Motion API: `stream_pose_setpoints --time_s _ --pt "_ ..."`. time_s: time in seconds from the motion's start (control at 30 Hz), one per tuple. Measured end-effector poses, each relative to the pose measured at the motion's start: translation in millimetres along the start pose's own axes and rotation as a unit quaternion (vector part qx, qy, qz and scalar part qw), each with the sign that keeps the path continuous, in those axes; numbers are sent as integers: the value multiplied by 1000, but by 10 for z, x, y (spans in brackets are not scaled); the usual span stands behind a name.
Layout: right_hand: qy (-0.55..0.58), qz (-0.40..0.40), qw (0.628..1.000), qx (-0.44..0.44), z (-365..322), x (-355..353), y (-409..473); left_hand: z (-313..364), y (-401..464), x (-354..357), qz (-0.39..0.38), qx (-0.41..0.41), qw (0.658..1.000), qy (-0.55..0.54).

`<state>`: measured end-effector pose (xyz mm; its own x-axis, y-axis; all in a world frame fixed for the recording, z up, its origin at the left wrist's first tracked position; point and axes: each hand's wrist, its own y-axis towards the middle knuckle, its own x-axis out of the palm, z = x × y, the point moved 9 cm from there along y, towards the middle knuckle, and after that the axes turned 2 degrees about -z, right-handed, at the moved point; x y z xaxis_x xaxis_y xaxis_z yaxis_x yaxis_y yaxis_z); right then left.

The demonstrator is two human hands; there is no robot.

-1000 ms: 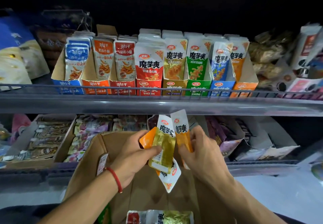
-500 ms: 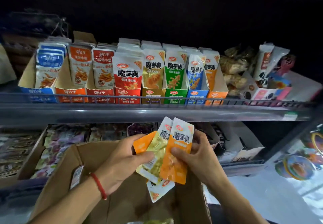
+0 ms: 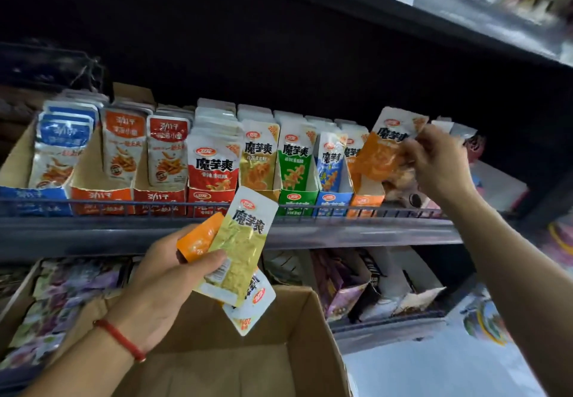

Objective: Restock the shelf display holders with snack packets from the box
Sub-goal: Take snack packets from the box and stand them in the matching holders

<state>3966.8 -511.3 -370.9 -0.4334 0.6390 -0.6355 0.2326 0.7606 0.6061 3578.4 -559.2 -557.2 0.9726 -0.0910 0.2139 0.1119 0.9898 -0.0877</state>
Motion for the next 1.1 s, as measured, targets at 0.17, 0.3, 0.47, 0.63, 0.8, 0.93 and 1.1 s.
stream_pose_setpoints --time_s 0.17,0.3,0.47,0.63,0.8,0.93,1.1 --pt "19 -113 992 45 235 457 137 38 58 43 -2 -9 1000 -4" --pt "5 -119 989 89 412 667 232 37 65 60 -7 -13 1000 -6" --pt "0 -61 989 132 466 754 296 17 49 87 -17 -31 999 -5" --pt "-79 -12 989 127 518 803 284 7 37 76 -20 -50 999 -6" --pt "-124 -11 982 142 529 738 300 13 -2 61 -24 -54 998 -3" --pt "-122 -18 983 132 468 783 235 4 -23 57 -26 -56 998 1" --pt "-135 4 987 92 253 698 21 -10 -51 54 -16 -52 998 -9"
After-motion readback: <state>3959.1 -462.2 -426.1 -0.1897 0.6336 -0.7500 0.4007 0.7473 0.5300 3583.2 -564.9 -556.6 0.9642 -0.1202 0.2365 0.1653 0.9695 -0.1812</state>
